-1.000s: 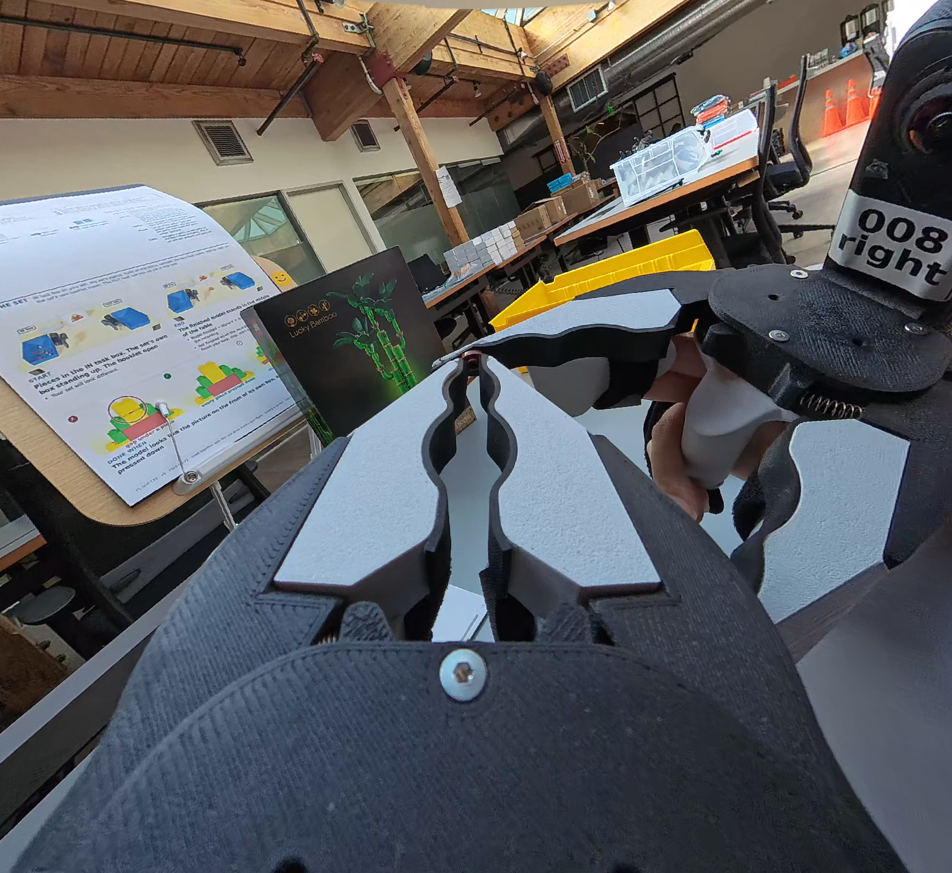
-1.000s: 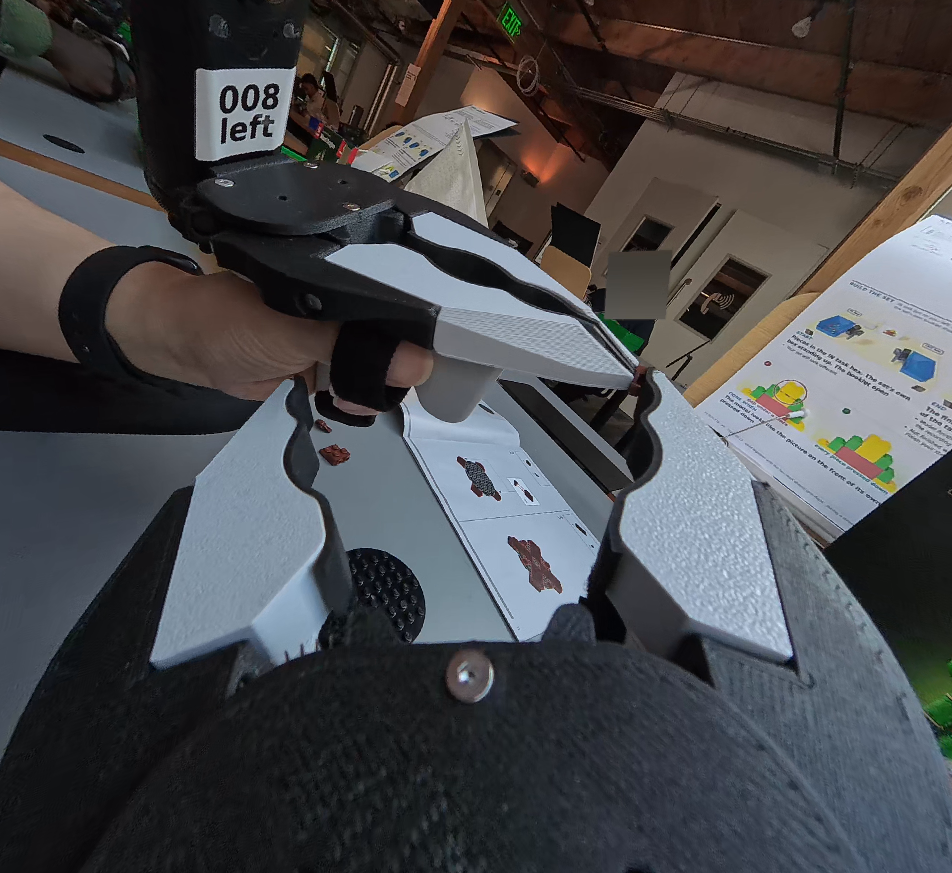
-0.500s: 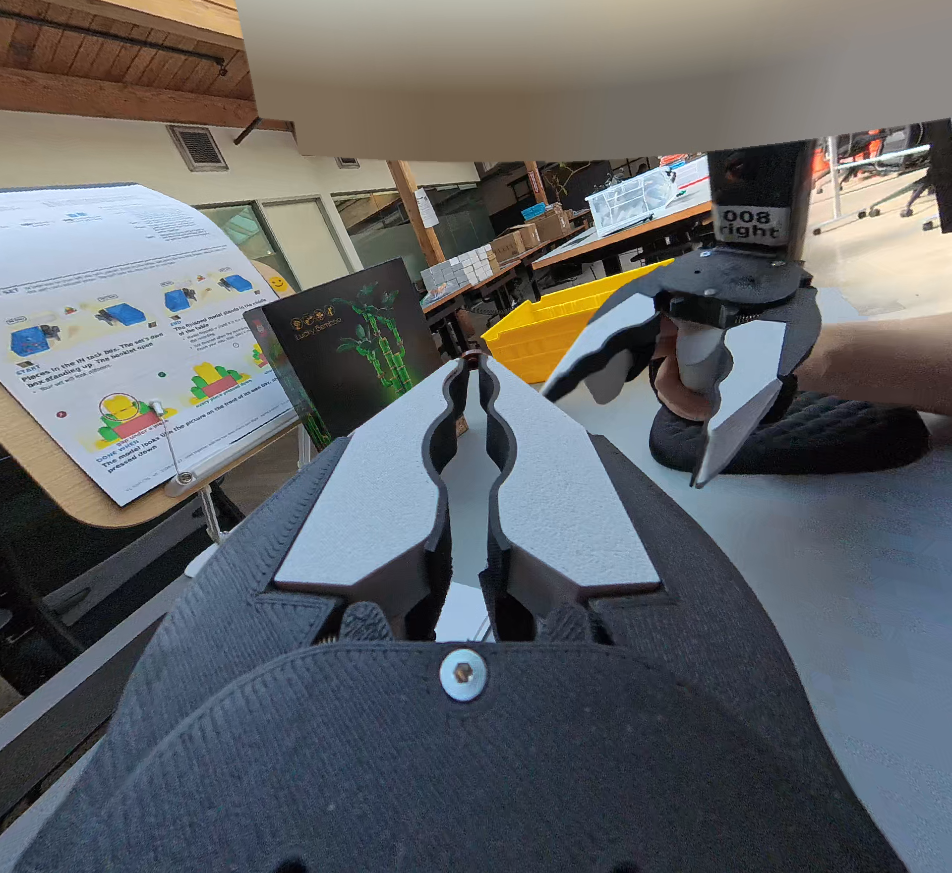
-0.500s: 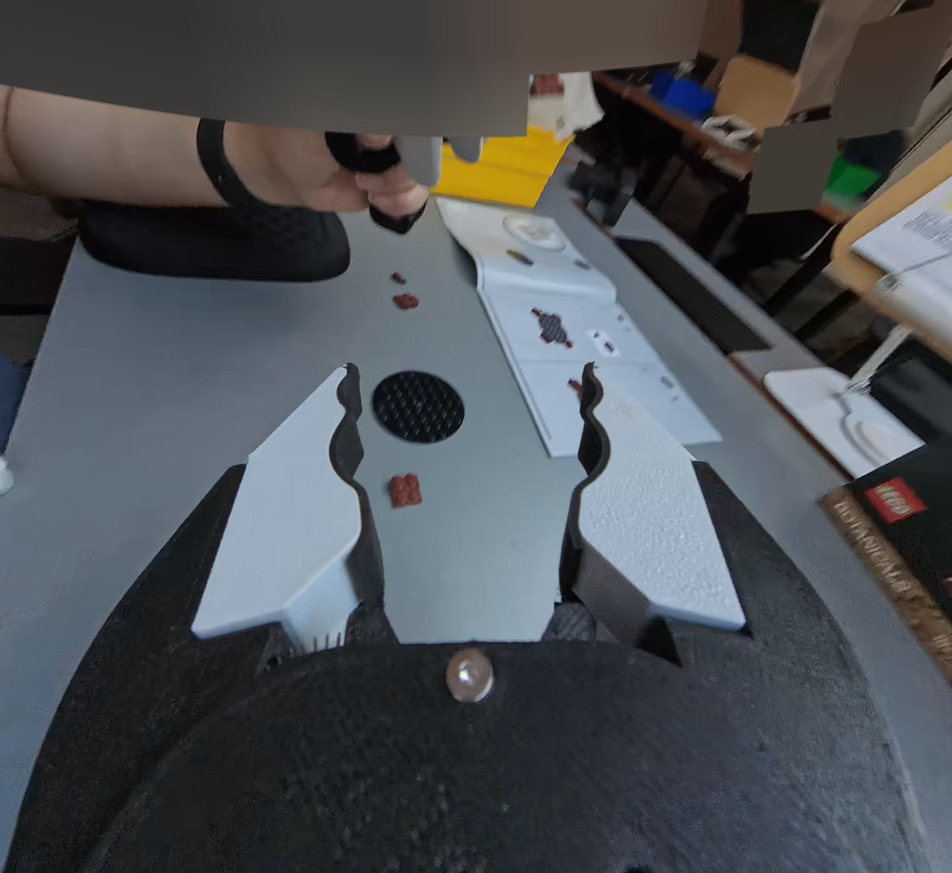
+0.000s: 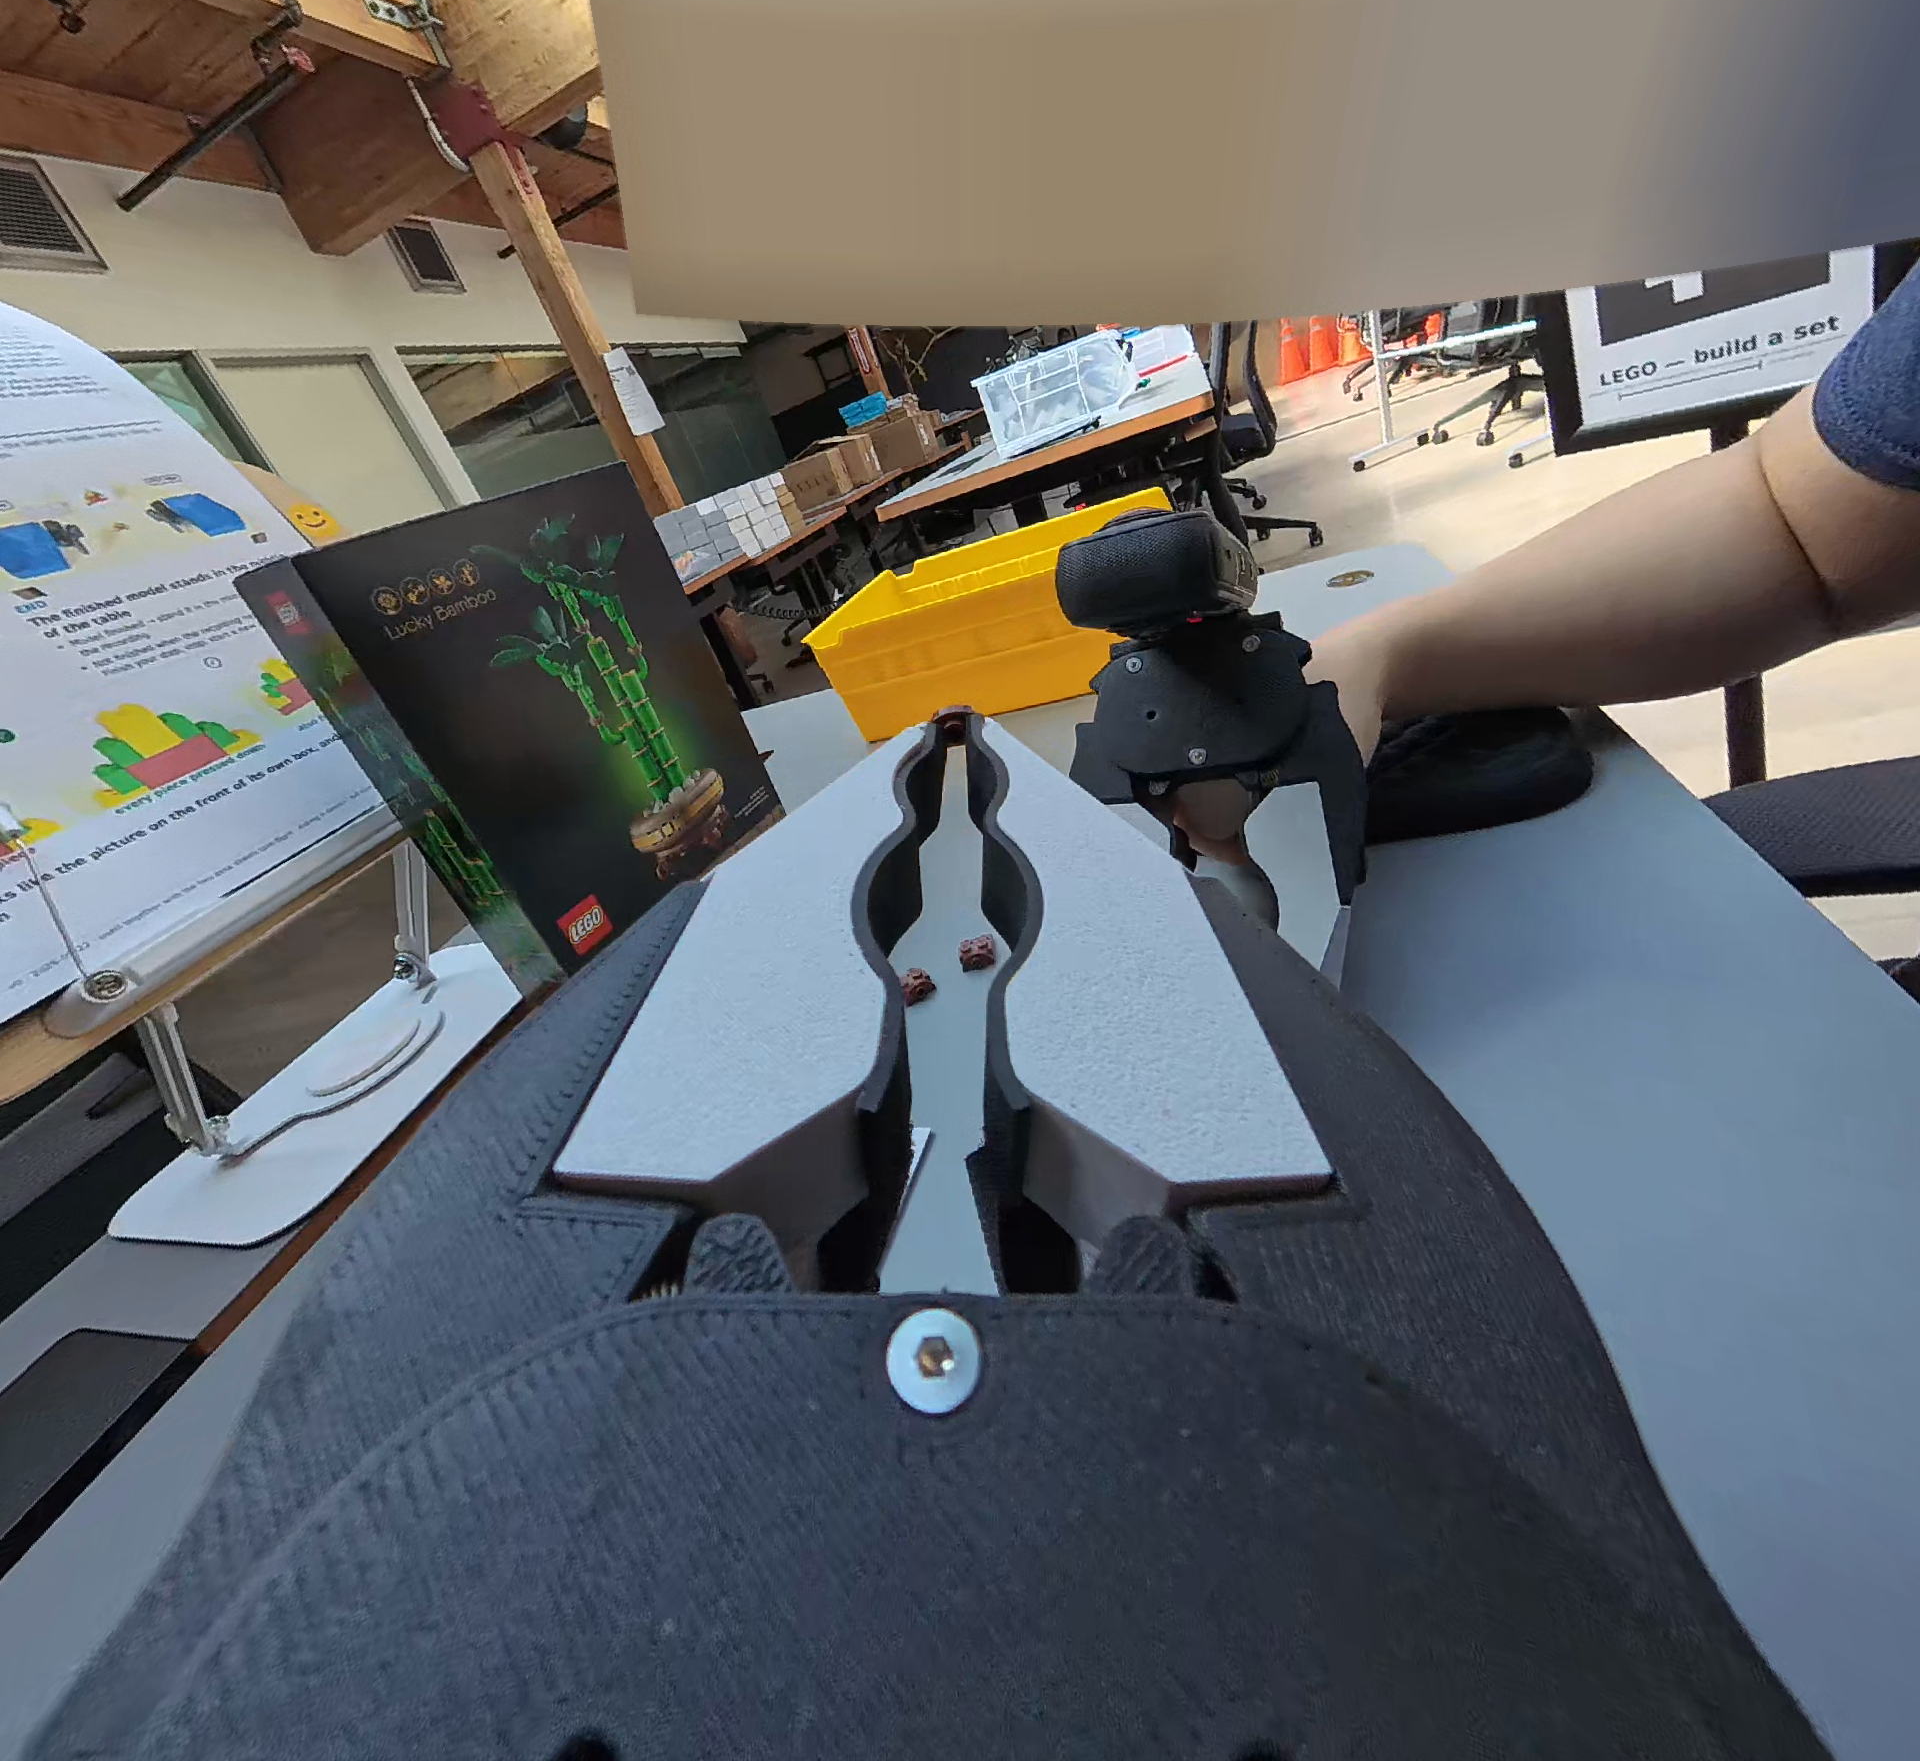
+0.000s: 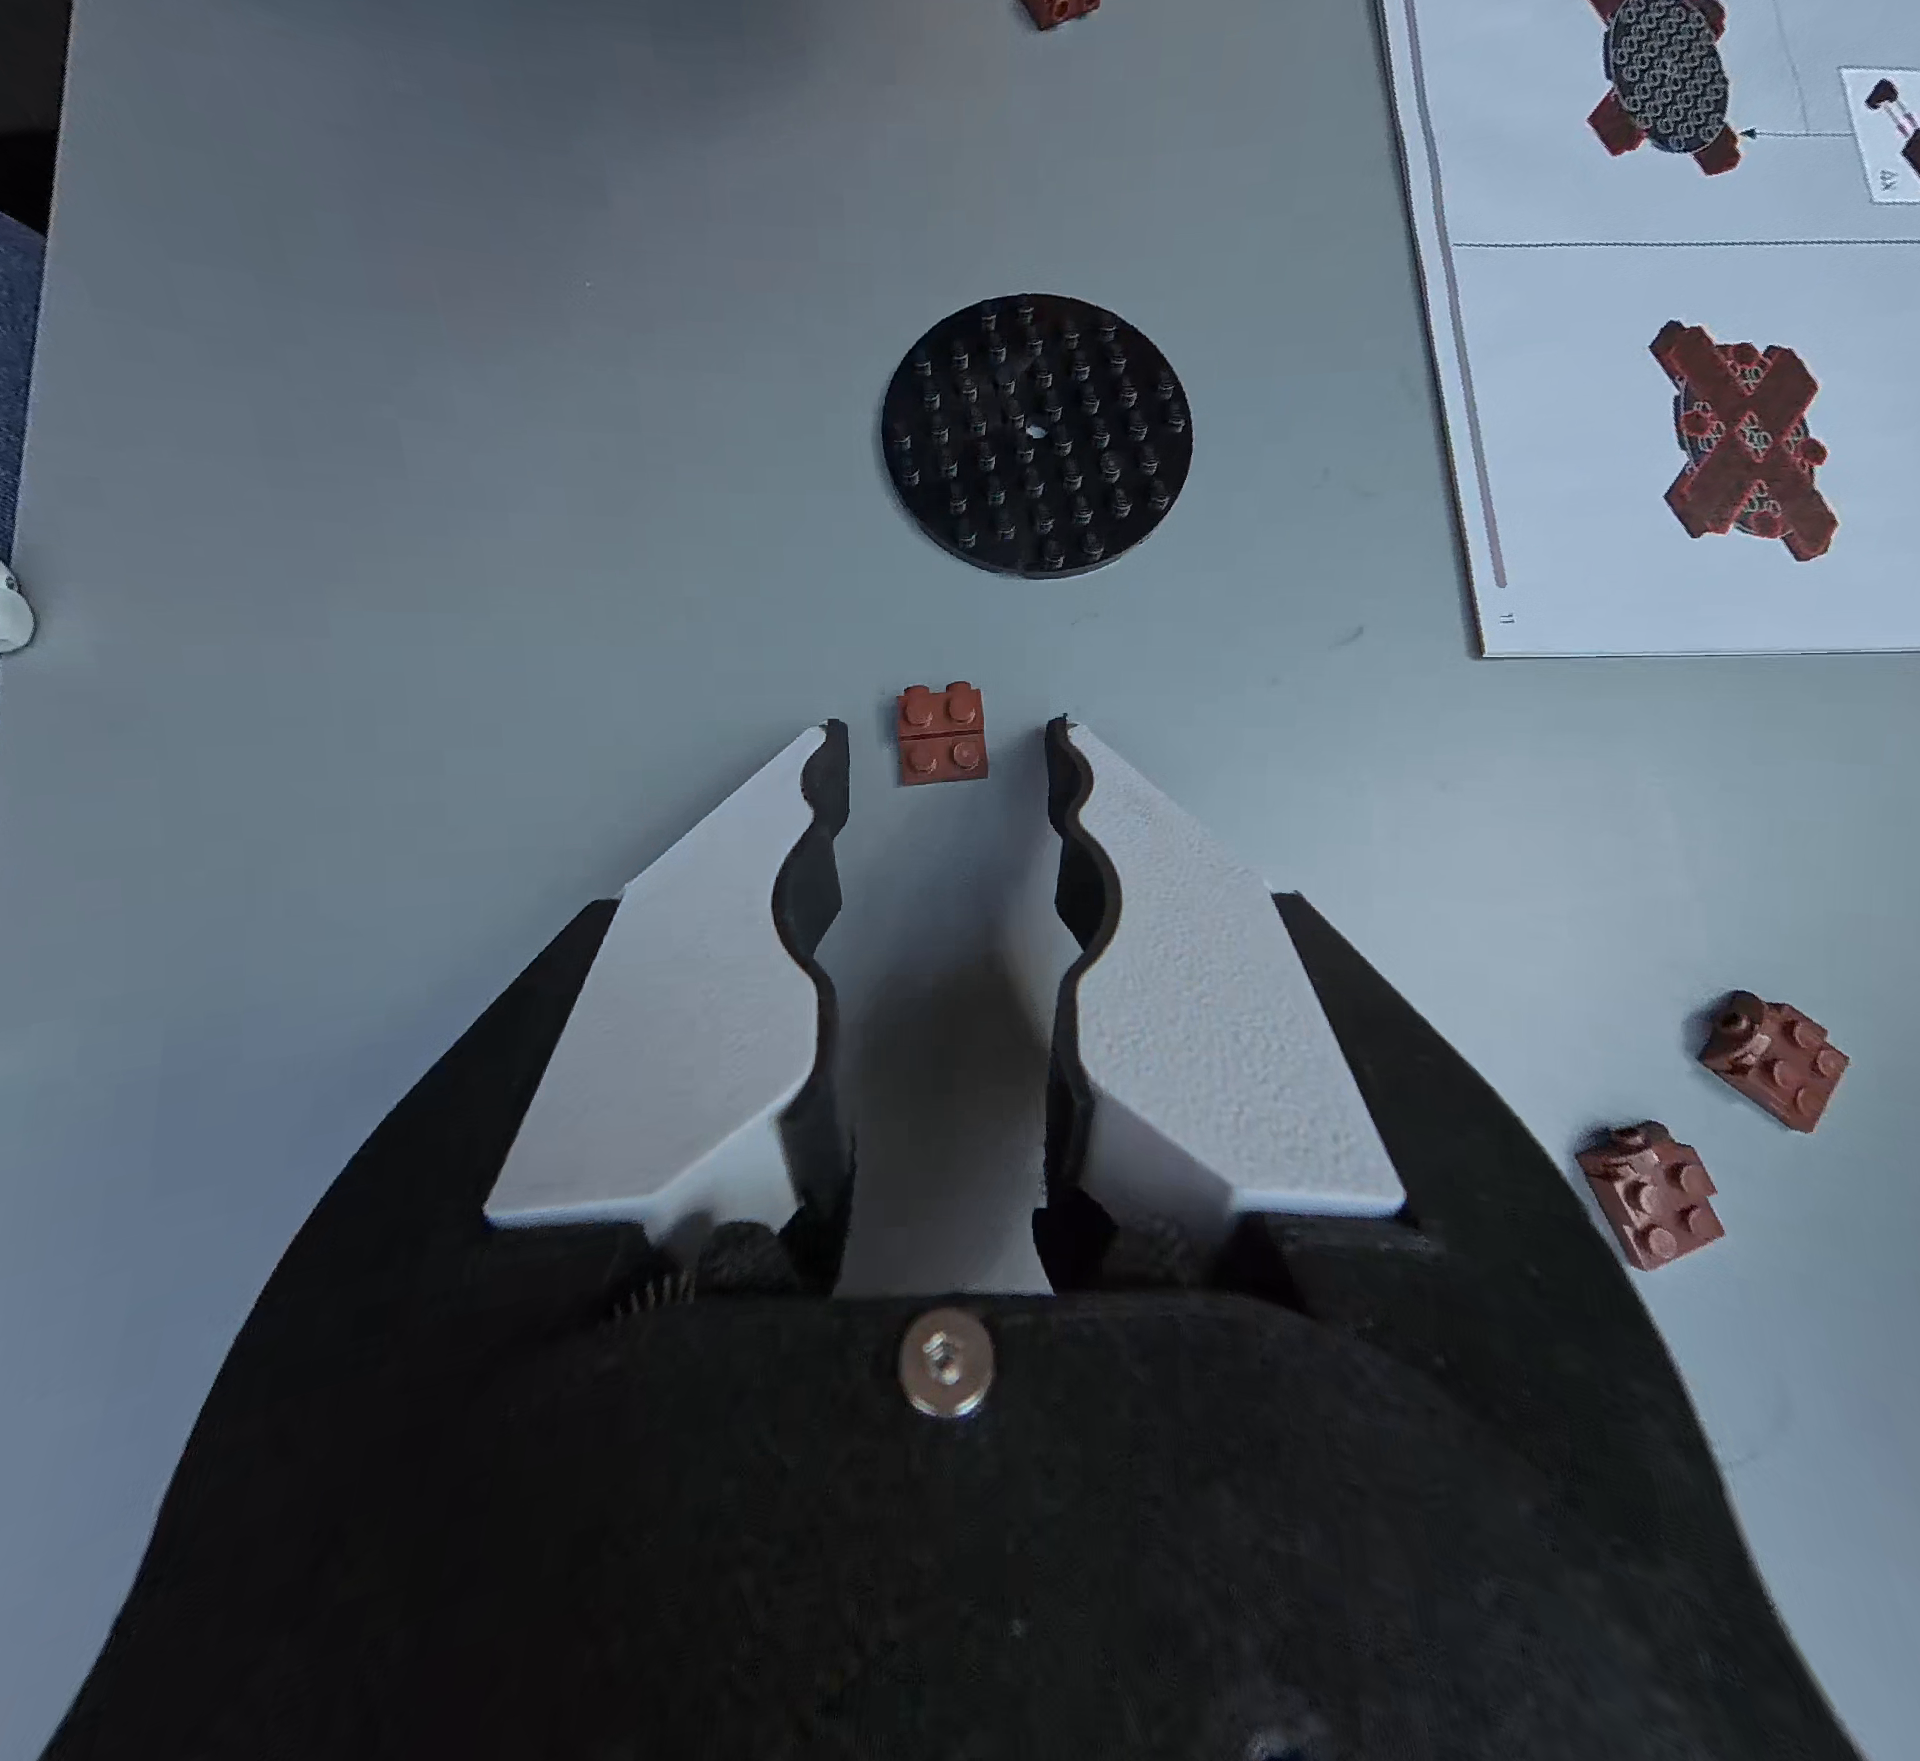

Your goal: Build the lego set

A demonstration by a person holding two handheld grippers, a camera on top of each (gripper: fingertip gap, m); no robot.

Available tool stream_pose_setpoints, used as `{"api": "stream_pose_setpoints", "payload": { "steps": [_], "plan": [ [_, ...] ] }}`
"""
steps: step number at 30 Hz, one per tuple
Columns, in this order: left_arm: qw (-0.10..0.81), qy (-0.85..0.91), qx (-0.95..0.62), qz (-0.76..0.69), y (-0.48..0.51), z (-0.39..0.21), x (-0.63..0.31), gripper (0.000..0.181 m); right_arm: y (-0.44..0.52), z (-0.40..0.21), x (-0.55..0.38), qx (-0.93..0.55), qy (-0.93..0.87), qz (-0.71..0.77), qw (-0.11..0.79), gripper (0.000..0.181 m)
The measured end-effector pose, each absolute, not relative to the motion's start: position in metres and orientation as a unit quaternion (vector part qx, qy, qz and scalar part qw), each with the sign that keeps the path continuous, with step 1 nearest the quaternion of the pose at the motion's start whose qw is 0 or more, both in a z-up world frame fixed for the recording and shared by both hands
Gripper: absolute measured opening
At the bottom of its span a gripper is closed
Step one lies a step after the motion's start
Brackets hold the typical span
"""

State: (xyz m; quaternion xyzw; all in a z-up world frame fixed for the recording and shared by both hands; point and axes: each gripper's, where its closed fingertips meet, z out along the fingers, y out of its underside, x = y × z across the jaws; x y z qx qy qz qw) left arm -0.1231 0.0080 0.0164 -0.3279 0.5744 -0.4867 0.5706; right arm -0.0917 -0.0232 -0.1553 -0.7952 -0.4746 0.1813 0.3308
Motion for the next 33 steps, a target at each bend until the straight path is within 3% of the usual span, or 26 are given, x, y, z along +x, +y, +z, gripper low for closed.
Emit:
{"api": "stream_pose_setpoints", "payload": {
  "steps": [4,16,33],
  "plan": [
    [0.543,0.602,-0.329,-0.484,0.007,0.000,-0.121,0.002,-0.023,-0.154,-0.093,-0.795,-0.470,0.200,0.328,0.015],
    [0.483,0.676,-0.319,-0.456,-0.012,-0.043,-0.110,0.002,-0.011,-0.062,-0.099,-0.732,-0.459,0.259,0.431,0.014],
    [0.456,0.706,-0.316,-0.441,-0.027,-0.062,-0.103,0.002,-0.020,-0.069,-0.105,-0.730,-0.467,0.259,0.426,0.015]
  ]
}}
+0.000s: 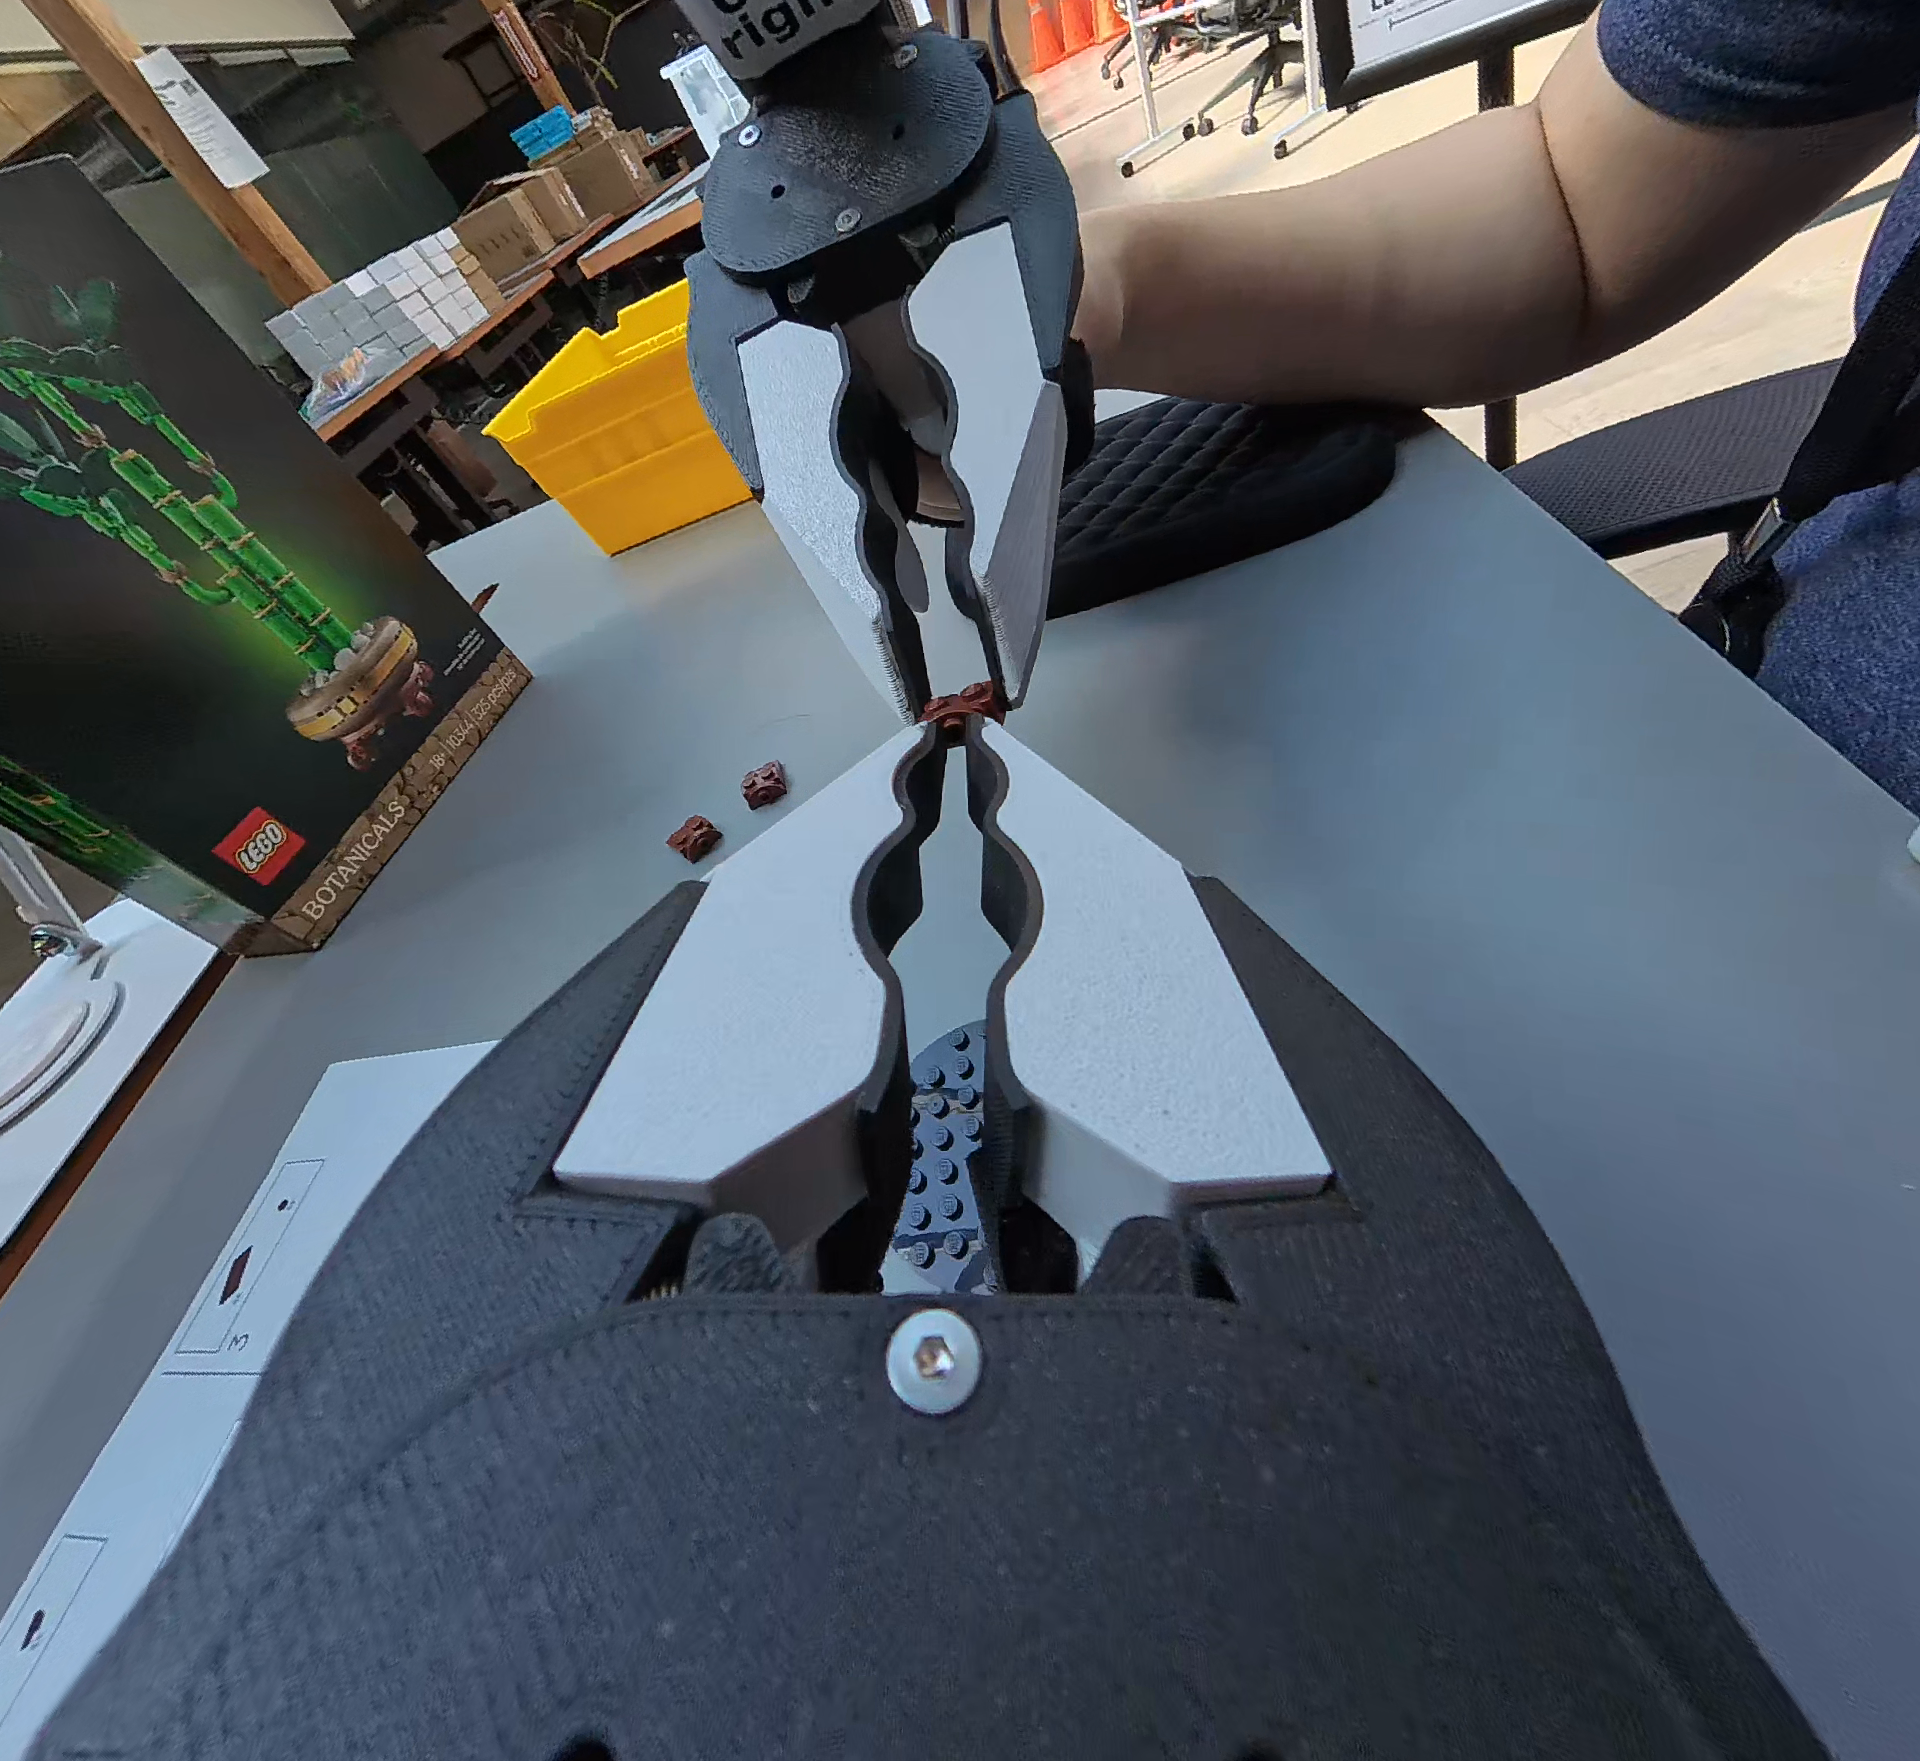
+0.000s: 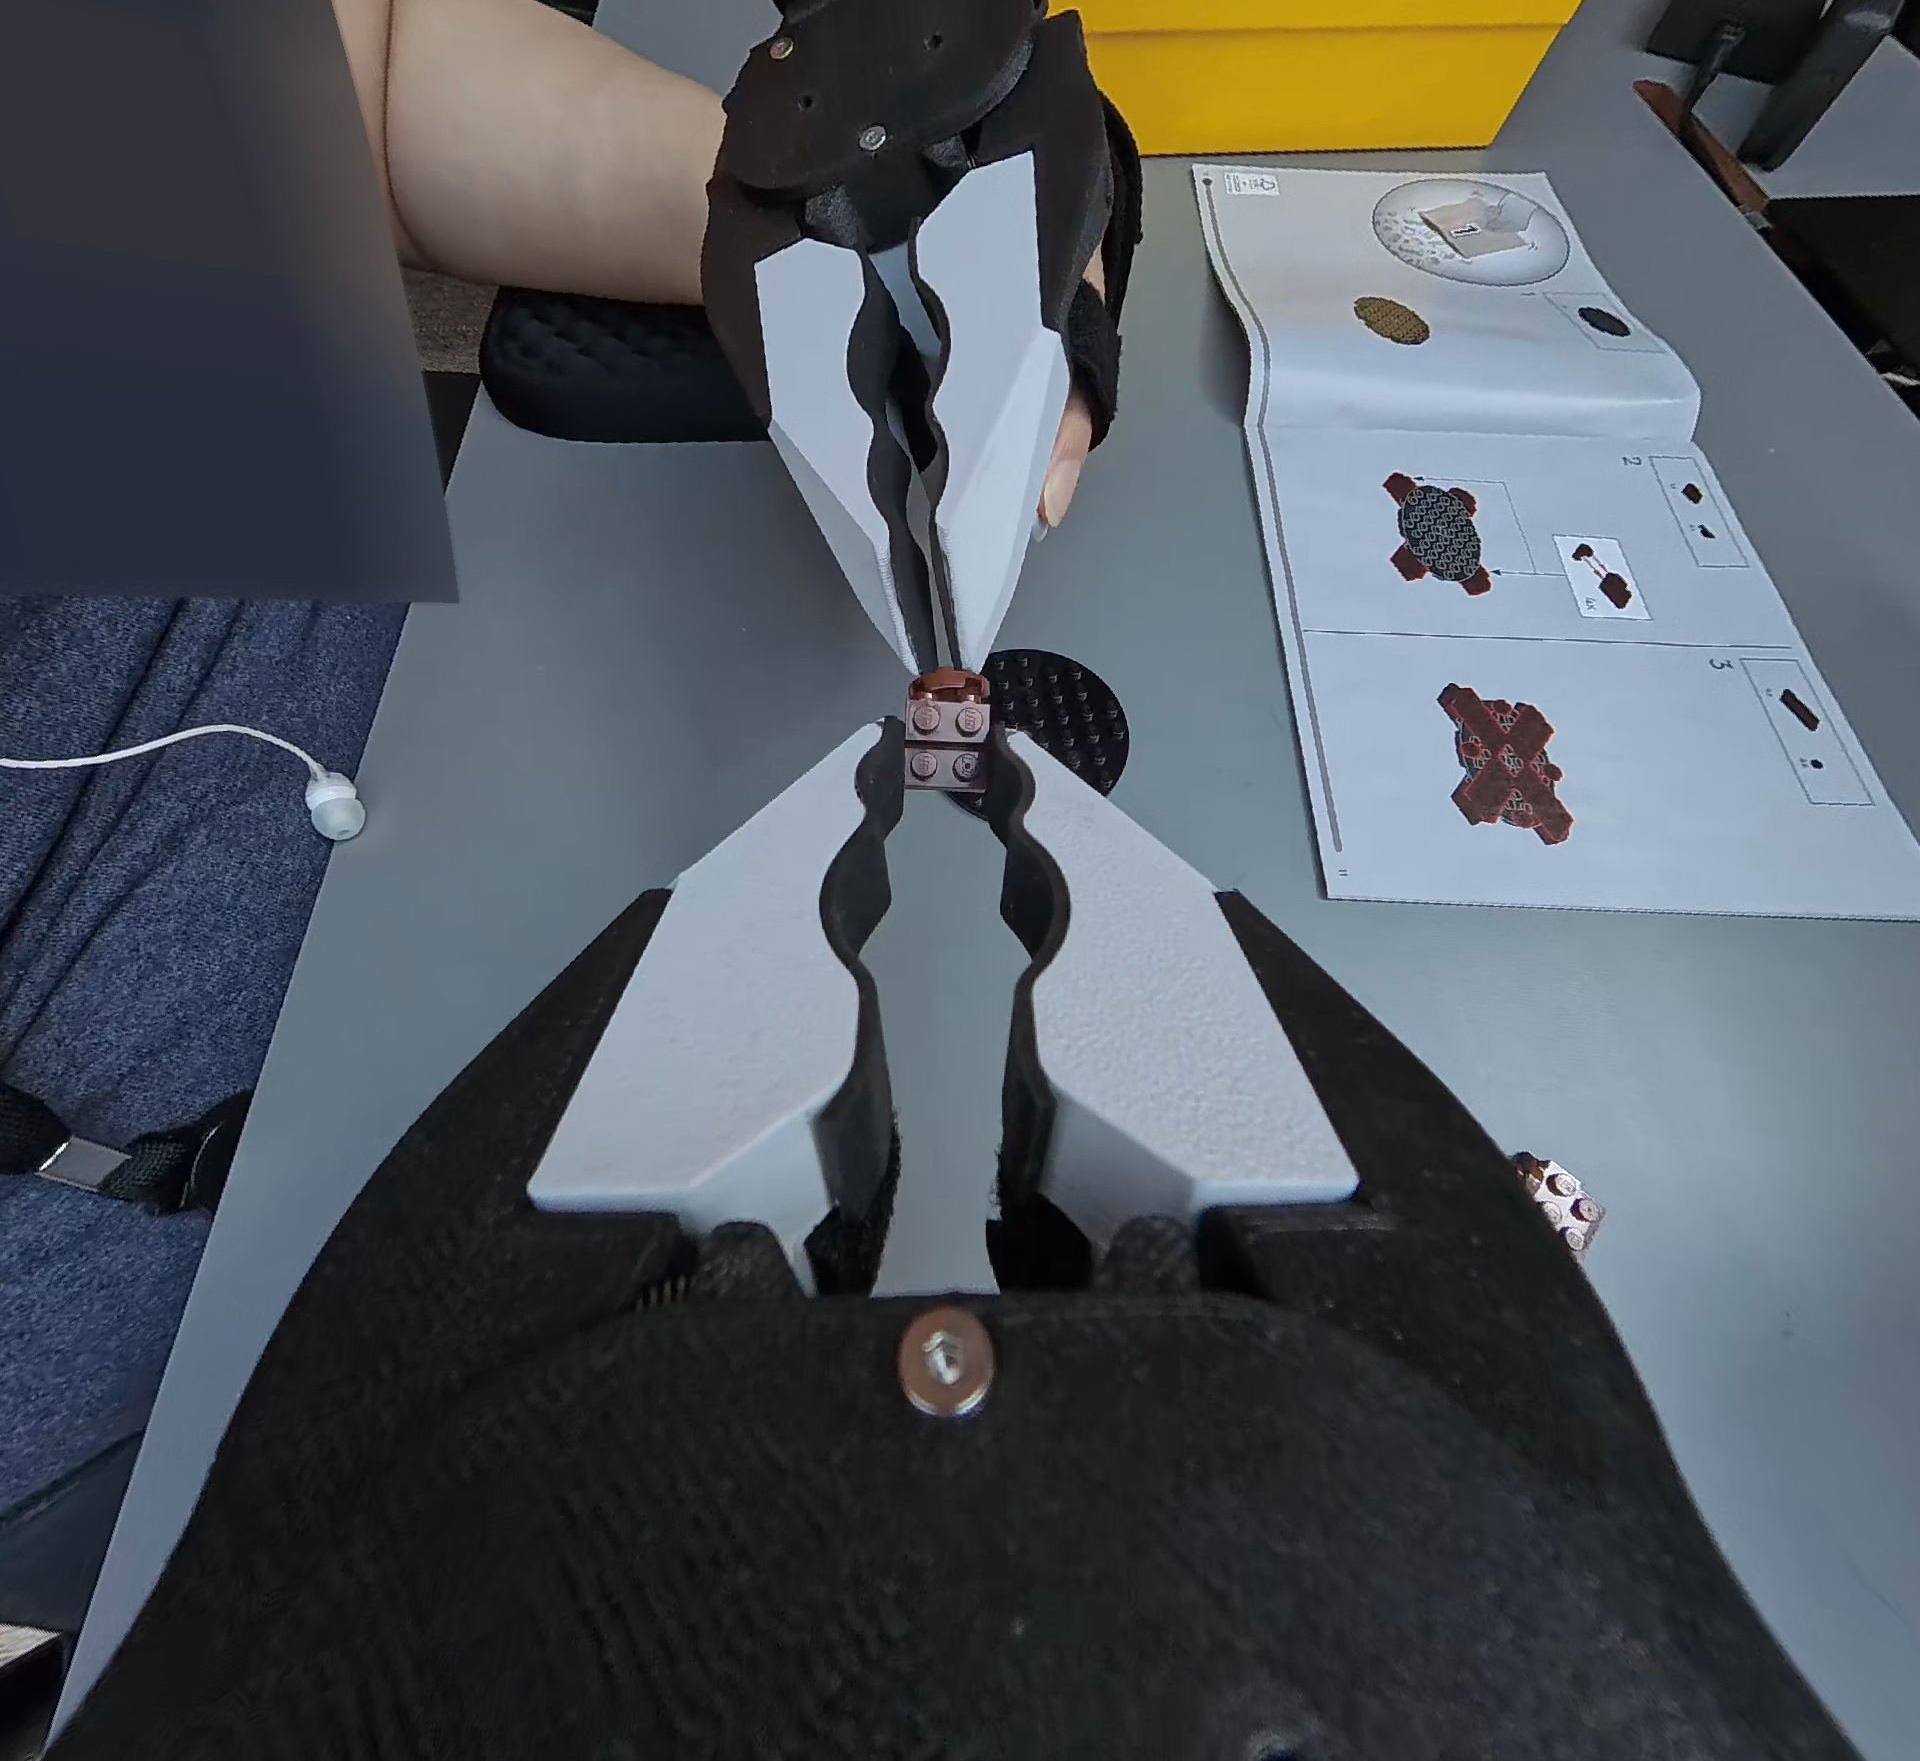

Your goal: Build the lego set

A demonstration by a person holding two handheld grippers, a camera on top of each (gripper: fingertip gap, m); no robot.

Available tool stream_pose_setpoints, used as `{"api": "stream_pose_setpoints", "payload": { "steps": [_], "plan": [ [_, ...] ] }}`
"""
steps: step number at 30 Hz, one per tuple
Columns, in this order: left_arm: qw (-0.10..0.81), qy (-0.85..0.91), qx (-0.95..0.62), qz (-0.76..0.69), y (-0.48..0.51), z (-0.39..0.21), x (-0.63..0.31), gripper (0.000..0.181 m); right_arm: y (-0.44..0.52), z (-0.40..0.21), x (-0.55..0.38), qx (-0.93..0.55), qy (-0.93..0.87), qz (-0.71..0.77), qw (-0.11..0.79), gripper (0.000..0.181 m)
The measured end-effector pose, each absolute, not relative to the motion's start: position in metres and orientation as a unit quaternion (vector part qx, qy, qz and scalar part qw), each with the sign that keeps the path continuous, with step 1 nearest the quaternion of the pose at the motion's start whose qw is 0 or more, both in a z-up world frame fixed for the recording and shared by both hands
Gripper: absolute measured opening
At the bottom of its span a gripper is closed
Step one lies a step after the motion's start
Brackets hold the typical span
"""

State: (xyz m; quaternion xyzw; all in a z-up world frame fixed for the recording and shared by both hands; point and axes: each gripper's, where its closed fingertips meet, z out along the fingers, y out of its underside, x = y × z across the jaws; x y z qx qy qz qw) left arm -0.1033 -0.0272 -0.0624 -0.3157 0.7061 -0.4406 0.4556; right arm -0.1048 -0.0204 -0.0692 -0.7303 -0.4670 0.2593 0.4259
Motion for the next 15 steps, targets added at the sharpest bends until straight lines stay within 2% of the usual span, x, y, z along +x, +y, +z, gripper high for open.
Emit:
{"api": "stream_pose_setpoints", "payload": {
  "steps": [15],
  "plan": [
    [0.442,0.732,-0.308,-0.417,-0.036,-0.080,-0.105,0.002,-0.028,-0.086,-0.107,-0.706,-0.488,0.260,0.442,0.015]
  ]
}}
